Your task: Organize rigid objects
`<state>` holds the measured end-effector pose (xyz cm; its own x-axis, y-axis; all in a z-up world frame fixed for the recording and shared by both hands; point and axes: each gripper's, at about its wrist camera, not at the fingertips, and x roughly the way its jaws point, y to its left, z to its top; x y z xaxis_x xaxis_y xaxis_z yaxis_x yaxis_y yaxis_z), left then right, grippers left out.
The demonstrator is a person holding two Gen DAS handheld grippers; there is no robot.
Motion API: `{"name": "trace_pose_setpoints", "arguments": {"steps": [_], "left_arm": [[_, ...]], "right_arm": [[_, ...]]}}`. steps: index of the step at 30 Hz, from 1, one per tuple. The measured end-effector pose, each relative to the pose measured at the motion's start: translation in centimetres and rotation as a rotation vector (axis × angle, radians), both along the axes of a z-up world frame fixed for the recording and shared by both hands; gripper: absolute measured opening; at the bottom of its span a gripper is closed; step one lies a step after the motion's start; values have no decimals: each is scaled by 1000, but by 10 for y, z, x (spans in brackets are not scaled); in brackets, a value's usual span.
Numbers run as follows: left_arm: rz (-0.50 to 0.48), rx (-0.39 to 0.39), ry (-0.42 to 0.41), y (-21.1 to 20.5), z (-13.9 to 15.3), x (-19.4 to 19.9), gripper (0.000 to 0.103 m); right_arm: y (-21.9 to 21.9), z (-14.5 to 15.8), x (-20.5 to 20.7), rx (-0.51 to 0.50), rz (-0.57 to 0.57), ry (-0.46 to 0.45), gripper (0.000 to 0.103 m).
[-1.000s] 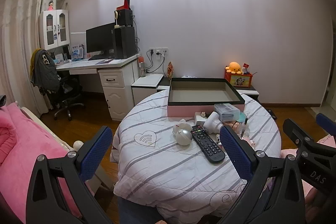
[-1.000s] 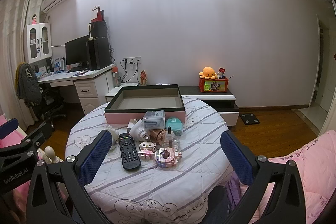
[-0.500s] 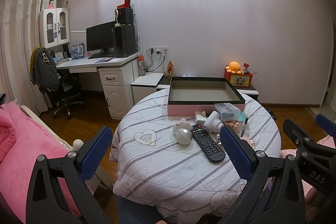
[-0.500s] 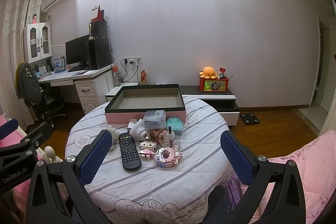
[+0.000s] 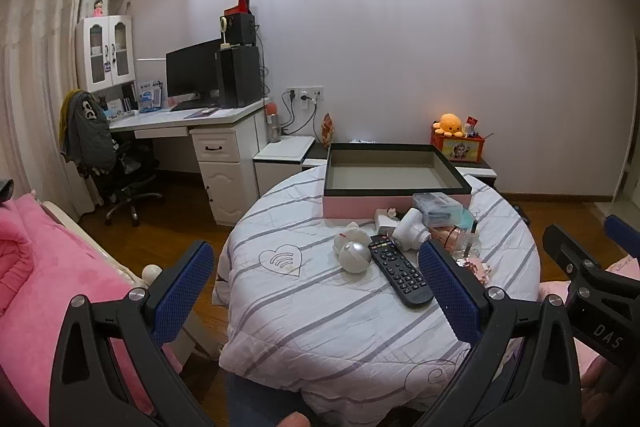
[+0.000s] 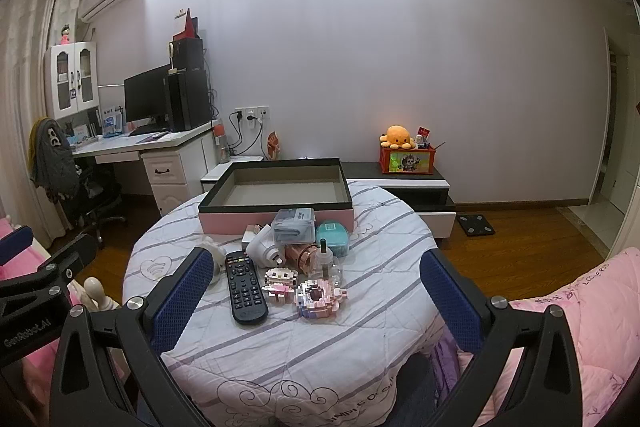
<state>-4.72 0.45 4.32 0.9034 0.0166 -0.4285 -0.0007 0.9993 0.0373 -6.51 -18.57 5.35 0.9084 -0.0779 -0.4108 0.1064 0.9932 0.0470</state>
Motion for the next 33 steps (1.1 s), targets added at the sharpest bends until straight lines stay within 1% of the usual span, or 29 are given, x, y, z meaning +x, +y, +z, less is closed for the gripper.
{"name": "trace_pose_setpoints", "arguments": {"steps": [7, 12, 16, 18, 21, 23, 26, 29, 33], "left_arm": [[-13, -8, 16, 2, -4, 3, 103], [2, -4, 30, 4, -6, 8, 103], [14, -2, 51, 7, -17, 16, 103], [12, 0, 84, 7, -29, 26, 103], [5, -11, 154, 5, -52, 46, 103], [2, -7, 197, 4, -67, 63, 103], [12, 8, 239, 2, -85, 87, 103], [19, 0, 288, 2, -95, 111, 103], [7, 5, 316, -4, -99, 133, 103]], "right_arm": [[0, -3, 1, 0, -2, 5, 103], [-1, -7, 6, -5, -2, 12, 103], [-8, -21, 16, -15, -18, 40, 103], [-14, -33, 26, -14, -23, 72, 103], [-21, -51, 42, -12, -21, 120, 103], [-24, -66, 58, -18, -6, 165, 103], [-23, -83, 83, -34, 22, 220, 103], [-21, -93, 104, -34, 47, 263, 103], [-23, -99, 122, -27, 53, 305, 103]]}}
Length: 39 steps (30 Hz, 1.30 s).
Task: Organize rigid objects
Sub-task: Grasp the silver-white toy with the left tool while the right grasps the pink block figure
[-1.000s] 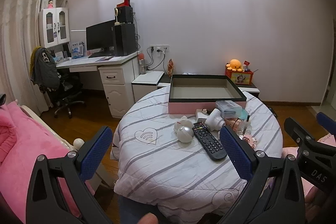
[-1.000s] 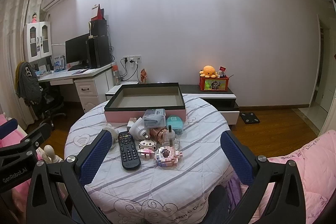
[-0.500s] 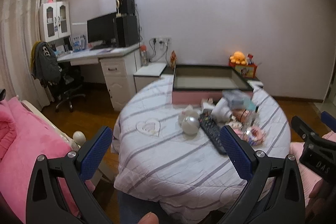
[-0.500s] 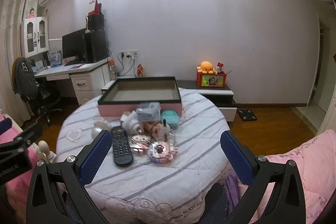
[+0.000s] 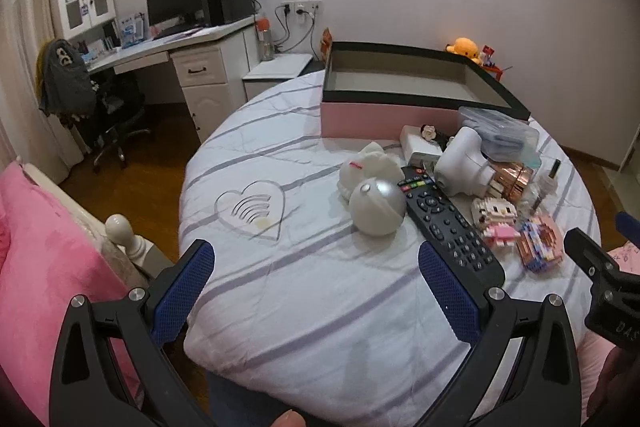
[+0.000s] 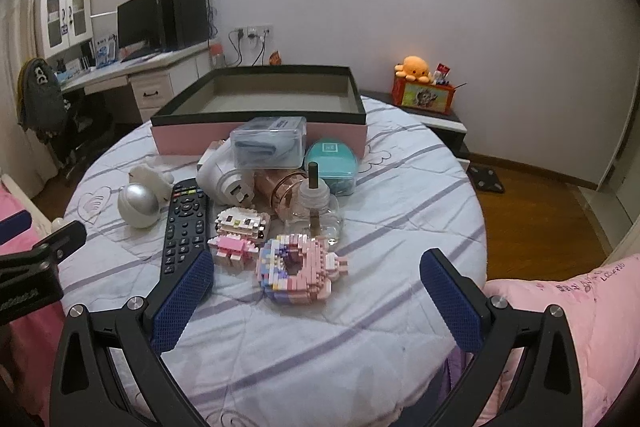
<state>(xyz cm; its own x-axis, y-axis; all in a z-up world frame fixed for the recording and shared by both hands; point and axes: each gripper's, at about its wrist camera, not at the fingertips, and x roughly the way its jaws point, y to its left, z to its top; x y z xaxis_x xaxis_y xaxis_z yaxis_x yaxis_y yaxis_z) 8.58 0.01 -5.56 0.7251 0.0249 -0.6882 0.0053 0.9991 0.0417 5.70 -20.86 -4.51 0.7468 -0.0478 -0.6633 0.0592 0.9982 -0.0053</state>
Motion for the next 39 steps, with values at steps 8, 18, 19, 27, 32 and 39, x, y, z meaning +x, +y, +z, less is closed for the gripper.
{"name": "trace_pose_setpoints", "arguments": {"steps": [8, 18, 19, 27, 32, 39], "left_arm": [[-20, 6, 52, -12, -11, 49, 103], [-40, -35, 157, -12, -41, 99, 103], [-42, -37, 163, -12, -44, 100, 103], [-33, -58, 195, -7, -53, 115, 102], [-69, -49, 179, -12, -52, 108, 83], [-161, -71, 160, -19, -47, 99, 48]], "right_arm": [[-9, -14, 32, 14, 9, 111, 103], [-15, -38, 46, 47, 49, 228, 96], [-13, -39, 48, 45, 57, 231, 96], [-3, -53, 59, 60, 98, 275, 92], [-4, -49, 57, 77, 95, 252, 82], [-3, -43, 49, 133, 146, 230, 46]]}}
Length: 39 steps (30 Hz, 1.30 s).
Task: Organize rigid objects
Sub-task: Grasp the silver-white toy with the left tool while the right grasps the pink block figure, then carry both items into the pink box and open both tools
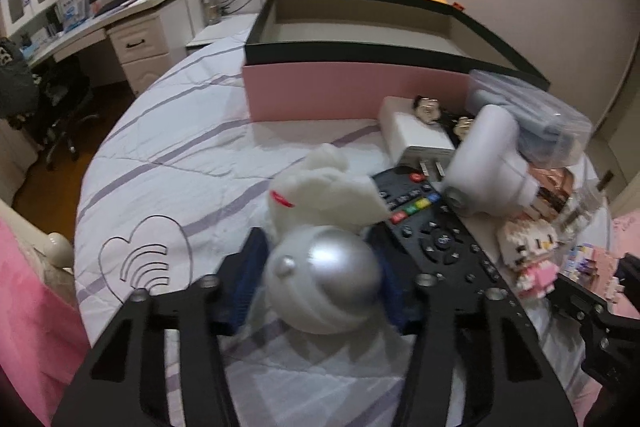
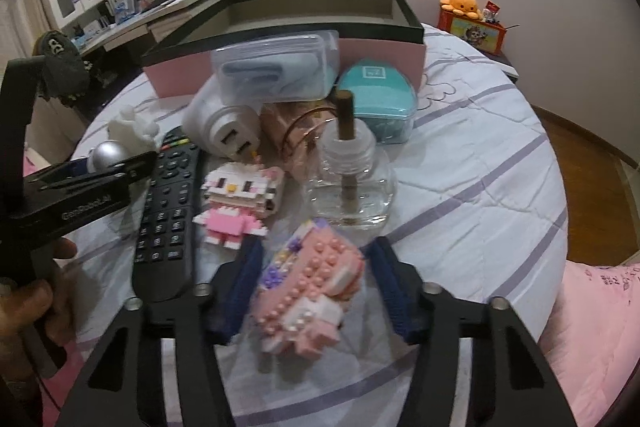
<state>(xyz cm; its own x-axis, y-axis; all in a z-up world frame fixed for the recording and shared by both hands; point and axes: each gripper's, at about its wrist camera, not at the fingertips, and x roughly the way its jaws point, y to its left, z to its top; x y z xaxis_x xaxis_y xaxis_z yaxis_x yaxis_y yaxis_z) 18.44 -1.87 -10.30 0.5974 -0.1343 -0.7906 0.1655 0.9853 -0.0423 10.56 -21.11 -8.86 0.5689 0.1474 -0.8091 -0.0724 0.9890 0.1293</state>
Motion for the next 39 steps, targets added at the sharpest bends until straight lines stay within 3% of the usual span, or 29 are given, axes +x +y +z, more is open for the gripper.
{"name": "trace_pose_setpoints", "arguments": {"steps": [7, 18, 33, 39], "left_arm": [[-10, -67, 13, 11, 5, -2, 46], [-8, -59, -29, 11, 19, -14, 46], [-16, -76, -104, 15, 57, -18, 46], [-28, -85, -131, 13, 76, -6, 46]], "right_arm": [[-2, 2, -3, 60, 26, -2, 33], [-12, 7, -5, 122, 28, -16, 31], [-9, 49, -8, 116, 62, -95, 29], [-4, 80, 2, 101, 98, -152, 29]]}}
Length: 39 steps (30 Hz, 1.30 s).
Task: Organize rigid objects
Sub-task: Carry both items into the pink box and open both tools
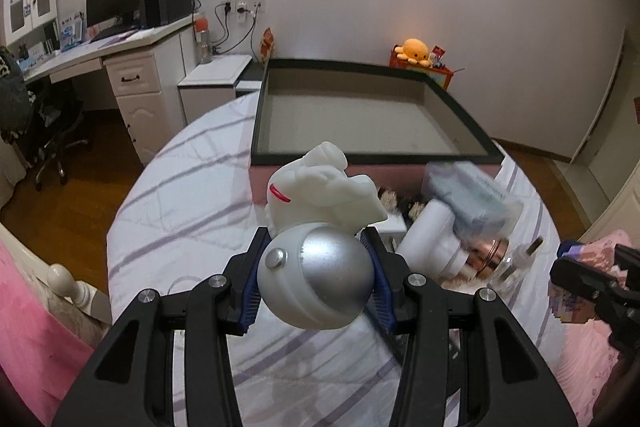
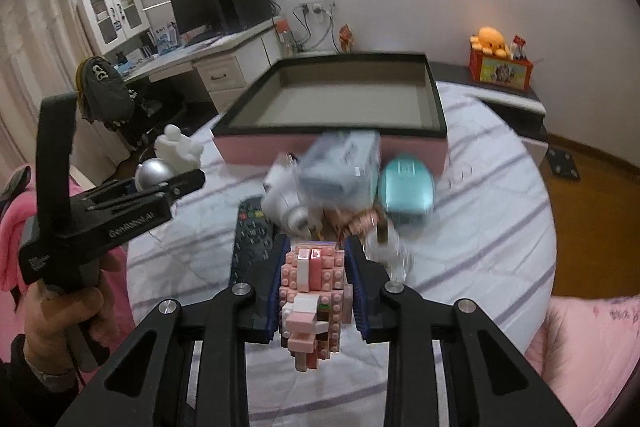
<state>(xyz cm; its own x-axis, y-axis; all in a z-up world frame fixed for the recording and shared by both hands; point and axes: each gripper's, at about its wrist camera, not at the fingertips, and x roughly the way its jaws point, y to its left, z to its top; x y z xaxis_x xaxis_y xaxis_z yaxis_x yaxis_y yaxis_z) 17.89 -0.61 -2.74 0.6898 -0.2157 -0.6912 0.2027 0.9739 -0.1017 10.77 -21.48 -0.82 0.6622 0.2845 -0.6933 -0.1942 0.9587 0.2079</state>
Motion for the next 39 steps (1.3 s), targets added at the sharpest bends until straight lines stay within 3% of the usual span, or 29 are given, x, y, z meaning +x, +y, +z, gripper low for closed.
{"name": "trace_pose_setpoints", "arguments": {"steps": [4, 7, 10, 13, 18, 25, 27, 29, 33, 36, 37, 39], "left_arm": [[-7, 2, -26, -8, 21, 20, 46], [-12, -1, -47, -17, 41, 47, 46], [-4, 1, -58, -26, 53, 81, 46], [-8, -15, -13, -35, 48, 119, 46], [-19, 11, 93, -59, 15, 173, 46], [-31, 46, 243, -84, -34, 210, 47], [-14, 63, 254, -87, -38, 211, 52], [-3, 76, 246, -89, -38, 210, 73], [55, 95, 191, -75, -25, 203, 91], [127, 58, 108, -52, 0, 186, 103], [152, 58, 69, -45, 10, 178, 103], [163, 48, 24, -37, 24, 165, 103]], "right_arm": [[2, 34, 25, -19, 20, -71, 29], [0, 60, 71, -29, 37, -129, 29], [-1, 65, 118, -22, 46, -129, 29], [-3, 48, 168, -31, 42, -79, 29], [-13, 0, 236, -33, 28, 76, 29], [-22, -49, 272, -56, 35, 246, 29], [-24, -59, 274, -53, 46, 273, 29], [-26, -61, 274, -43, 53, 284, 40], [-29, -51, 269, -26, 54, 254, 50], [-38, -32, 259, -70, -12, 163, 96], [-42, -24, 251, -23, -4, 133, 103], [-46, -10, 239, 23, -10, 103, 103]]}}
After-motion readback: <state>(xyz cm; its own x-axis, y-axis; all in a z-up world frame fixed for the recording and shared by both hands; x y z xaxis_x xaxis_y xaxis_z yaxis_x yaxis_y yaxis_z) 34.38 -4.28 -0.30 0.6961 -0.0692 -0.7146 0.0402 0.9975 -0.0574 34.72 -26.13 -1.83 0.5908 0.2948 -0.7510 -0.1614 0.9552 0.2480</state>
